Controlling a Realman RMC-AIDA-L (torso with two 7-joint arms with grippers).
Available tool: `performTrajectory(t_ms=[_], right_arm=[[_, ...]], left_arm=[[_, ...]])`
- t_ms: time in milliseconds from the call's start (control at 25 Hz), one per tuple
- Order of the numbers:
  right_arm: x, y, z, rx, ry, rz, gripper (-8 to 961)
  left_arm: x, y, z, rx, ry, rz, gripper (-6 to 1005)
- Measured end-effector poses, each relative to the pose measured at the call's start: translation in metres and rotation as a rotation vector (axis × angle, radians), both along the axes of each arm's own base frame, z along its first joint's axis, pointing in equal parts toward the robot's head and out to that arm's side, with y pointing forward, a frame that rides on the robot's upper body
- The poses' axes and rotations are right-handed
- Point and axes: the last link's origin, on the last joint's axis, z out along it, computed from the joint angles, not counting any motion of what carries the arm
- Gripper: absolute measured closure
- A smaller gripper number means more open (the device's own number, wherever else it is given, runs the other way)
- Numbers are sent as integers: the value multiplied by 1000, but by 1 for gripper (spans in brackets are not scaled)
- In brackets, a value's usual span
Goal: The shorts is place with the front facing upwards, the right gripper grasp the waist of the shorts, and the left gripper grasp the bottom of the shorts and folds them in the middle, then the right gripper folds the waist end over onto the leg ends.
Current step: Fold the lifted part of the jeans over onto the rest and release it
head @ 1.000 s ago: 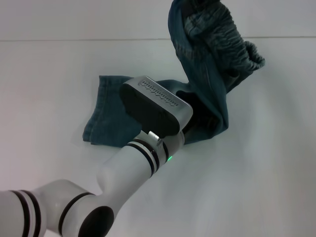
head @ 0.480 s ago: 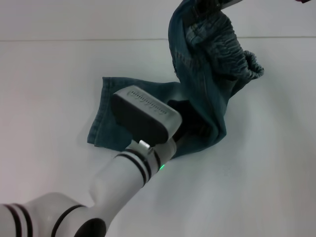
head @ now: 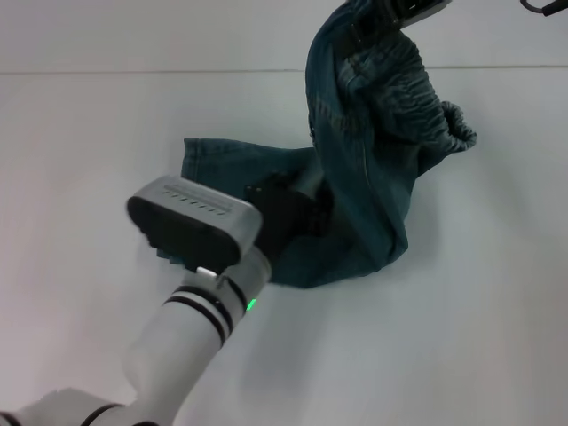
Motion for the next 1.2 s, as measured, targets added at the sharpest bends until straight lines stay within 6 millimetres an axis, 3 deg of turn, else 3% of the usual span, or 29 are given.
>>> performTrajectory(t_ms=[400, 840, 1200], right_arm=[[8, -1, 0, -8, -2, -8, 802], [5, -2, -26, -94, -37, 31, 795], [-3, -4, -72, -166, -89, 81, 789]], left_arm=[[-42, 2, 45, 249, -151, 118, 479], [-118, -4, 112, 486, -334, 256, 482], [-148, -16, 141, 570, -412, 299, 485]])
